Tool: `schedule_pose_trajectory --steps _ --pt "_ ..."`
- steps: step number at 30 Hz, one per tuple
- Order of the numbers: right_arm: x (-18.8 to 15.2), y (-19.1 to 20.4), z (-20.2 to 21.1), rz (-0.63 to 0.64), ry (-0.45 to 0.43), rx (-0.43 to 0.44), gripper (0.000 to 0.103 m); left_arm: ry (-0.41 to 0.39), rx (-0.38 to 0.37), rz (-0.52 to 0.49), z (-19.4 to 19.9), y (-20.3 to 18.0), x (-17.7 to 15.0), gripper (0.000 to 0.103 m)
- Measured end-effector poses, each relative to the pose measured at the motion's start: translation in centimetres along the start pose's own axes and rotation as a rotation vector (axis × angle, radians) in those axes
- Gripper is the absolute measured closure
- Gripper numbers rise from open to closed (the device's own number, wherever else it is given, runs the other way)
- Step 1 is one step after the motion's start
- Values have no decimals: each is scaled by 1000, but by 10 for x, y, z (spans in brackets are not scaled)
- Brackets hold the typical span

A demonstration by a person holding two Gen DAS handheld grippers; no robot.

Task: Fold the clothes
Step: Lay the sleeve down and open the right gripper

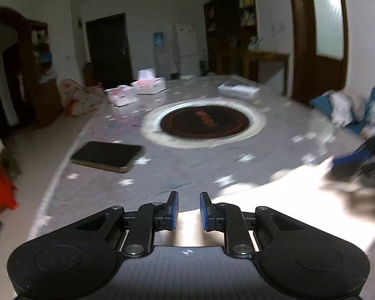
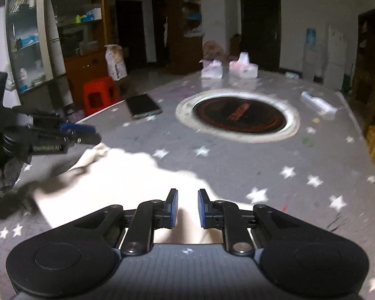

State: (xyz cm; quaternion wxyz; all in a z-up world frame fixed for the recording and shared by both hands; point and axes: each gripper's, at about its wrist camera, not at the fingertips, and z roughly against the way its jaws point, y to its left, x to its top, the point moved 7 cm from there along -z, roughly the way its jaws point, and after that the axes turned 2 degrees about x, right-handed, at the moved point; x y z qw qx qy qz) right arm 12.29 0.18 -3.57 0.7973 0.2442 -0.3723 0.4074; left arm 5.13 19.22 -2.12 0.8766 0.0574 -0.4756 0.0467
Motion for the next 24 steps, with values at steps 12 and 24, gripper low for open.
schedule_pose_trajectory --steps 12,24 --pt "5 -5 -22 -51 36 -8 88 123 -125 43 -39 -41 3 82" --pt "16 3 -54 -8 93 -19 87 143 -109 86 -51 -37 2 82"
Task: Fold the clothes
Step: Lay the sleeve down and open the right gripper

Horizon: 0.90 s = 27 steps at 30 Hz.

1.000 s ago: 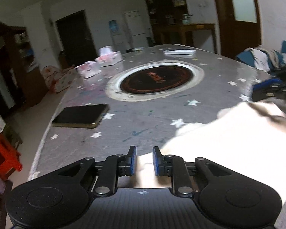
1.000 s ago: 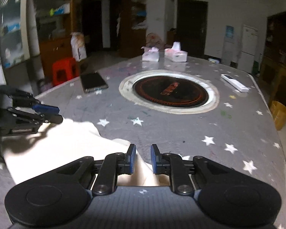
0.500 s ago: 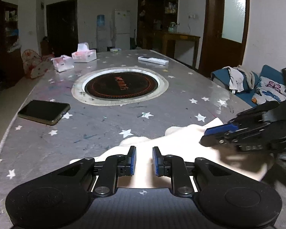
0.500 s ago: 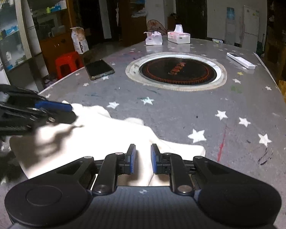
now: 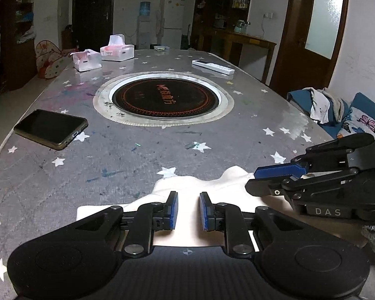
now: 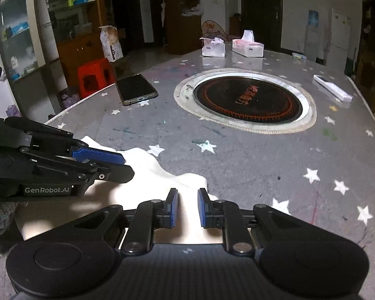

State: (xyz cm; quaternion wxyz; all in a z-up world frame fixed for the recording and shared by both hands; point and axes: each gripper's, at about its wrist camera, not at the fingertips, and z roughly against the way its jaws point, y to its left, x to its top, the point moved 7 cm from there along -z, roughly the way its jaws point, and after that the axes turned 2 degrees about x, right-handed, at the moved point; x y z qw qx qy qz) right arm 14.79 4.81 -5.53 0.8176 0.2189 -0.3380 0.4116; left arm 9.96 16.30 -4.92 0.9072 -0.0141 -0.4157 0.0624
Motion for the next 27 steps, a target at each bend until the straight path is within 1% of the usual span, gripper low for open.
schedule_pose_trajectory --steps 5,7,9,12,15,18,22,25,27 --pt "1 15 14 19 -25 21 85 -48 -12 10 18 -4 0 82" --pt "-1 26 17 46 -26 38 82 -58 -13 6 26 -5 -5 82" --pt "-7 38 16 80 -12 48 79 -52 -3 -6 29 -4 -13 82" --pt "-17 46 10 94 9 44 78 -36 13 -19 30 -3 -24 81" --pt "-18 49 20 81 -23 25 78 -55 29 -15 37 0 -30 81" --pt "-23 56 39 74 -58 40 78 -85 42 -15 48 3 -33 78" --pt "-38 63 51 78 -63 46 77 -86 64 7 51 11 -44 77" --pt "-53 60 56 58 -62 40 73 -93 73 26 52 17 -51 77" --pt "-58 56 65 26 -78 33 72 -103 78 40 57 19 -52 77"
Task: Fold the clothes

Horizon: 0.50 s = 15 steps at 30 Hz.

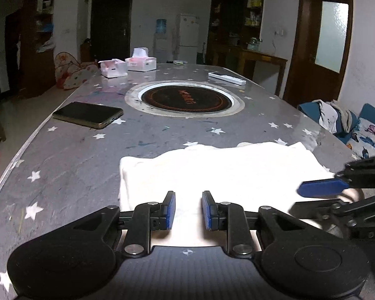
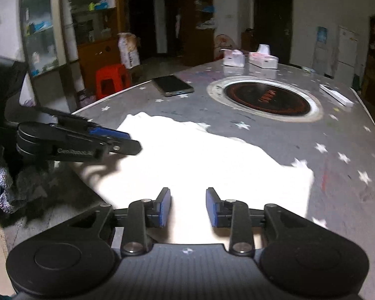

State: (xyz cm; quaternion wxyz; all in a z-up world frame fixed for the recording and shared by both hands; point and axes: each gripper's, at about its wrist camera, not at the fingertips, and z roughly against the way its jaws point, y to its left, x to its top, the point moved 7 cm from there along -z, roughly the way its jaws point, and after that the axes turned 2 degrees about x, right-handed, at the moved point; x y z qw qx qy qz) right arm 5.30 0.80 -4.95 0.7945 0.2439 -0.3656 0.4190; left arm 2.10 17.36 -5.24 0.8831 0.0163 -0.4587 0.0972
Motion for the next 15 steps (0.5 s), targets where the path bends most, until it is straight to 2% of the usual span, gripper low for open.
schedule_pose_trajectory --steps 4,10,15 --pt "-5 -7 22 -36 -40 -21 69 -27 20 19 11 6 0 76" --pt "-31 -26 37 -106 -36 -38 69 -17 43 33 12 17 -11 71" --pt "-29 -24 45 -103 -44 -43 69 -15 49 21 18 17 -14 71"
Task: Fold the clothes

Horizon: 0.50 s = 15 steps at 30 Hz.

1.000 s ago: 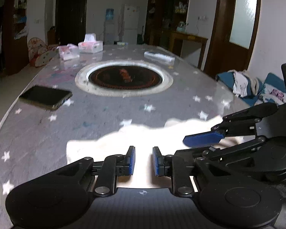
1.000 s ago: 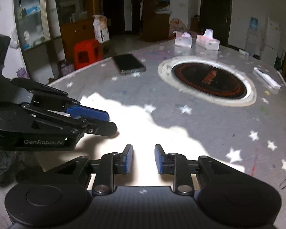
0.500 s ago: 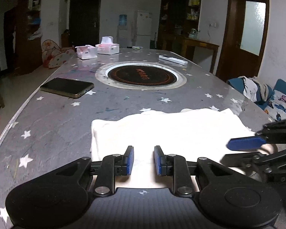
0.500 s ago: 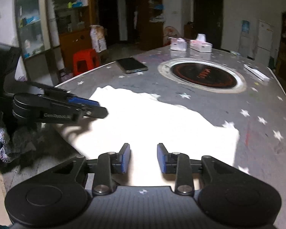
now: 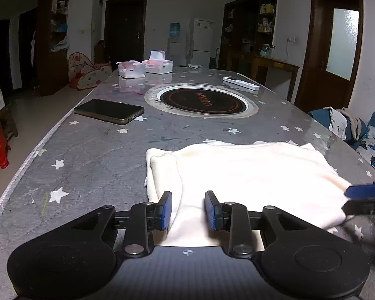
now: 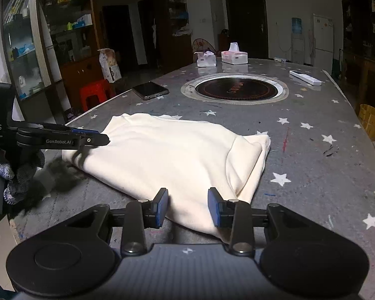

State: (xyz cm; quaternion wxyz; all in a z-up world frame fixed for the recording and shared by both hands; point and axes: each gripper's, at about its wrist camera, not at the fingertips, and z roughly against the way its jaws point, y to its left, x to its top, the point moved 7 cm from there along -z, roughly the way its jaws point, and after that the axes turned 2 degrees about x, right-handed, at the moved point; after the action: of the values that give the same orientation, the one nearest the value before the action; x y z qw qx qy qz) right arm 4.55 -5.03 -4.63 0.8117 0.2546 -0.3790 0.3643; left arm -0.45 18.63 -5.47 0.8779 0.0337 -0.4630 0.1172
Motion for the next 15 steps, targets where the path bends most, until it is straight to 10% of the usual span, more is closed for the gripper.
schedule_pose_trajectory --steps 15 --pt "-9 -5 -8 42 27 -20 69 32 -34 46 9 0 -10 71"
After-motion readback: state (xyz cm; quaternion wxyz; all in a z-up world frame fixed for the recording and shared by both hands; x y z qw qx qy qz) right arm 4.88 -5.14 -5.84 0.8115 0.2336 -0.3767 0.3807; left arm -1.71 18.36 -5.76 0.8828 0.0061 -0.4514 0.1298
